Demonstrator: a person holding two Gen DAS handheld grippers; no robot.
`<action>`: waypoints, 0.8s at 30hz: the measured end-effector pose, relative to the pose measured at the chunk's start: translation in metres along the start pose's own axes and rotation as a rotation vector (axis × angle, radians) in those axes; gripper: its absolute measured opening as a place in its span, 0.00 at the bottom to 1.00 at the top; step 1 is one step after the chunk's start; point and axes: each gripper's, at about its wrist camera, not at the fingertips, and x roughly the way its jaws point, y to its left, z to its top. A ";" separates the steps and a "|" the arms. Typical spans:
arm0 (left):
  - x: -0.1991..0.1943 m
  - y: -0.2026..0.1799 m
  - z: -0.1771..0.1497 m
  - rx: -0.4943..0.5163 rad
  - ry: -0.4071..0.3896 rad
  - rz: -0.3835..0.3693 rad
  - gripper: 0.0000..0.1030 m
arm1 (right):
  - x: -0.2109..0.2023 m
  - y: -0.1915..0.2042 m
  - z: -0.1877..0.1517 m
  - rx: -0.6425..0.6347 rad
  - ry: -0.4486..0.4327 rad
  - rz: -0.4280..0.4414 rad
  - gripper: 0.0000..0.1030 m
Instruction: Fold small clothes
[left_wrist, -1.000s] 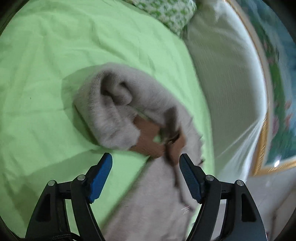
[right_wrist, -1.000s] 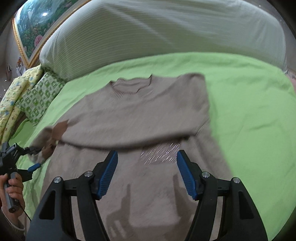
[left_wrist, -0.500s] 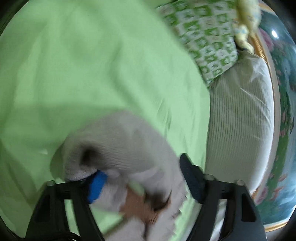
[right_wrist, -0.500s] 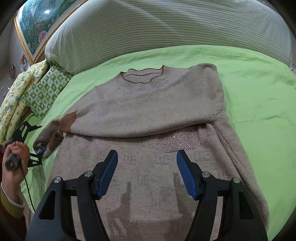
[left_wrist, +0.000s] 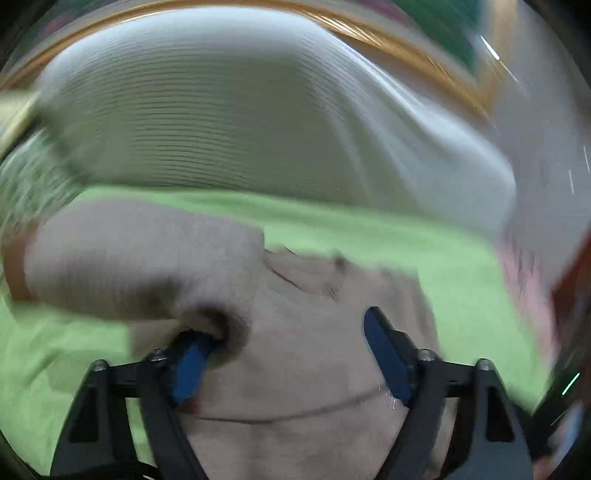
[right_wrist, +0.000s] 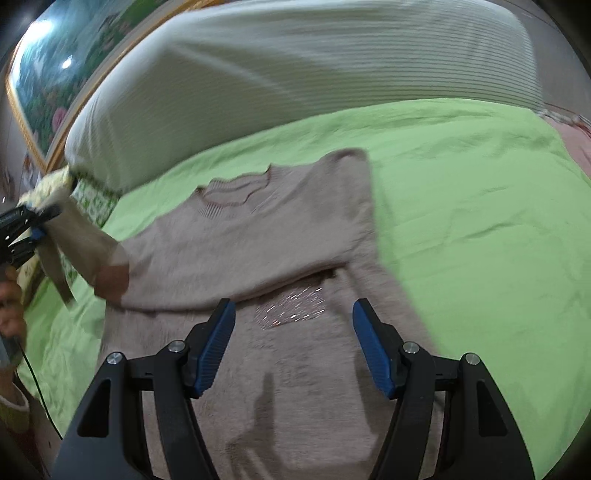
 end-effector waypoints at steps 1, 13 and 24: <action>0.010 -0.017 -0.010 0.054 0.028 0.011 0.79 | -0.003 -0.004 0.001 0.010 -0.005 -0.010 0.65; -0.012 0.070 -0.090 0.024 0.119 0.140 0.75 | 0.003 -0.011 0.029 0.009 -0.009 -0.004 0.65; 0.032 0.158 -0.069 0.009 0.186 0.136 0.75 | 0.120 0.073 0.108 0.033 0.158 0.118 0.65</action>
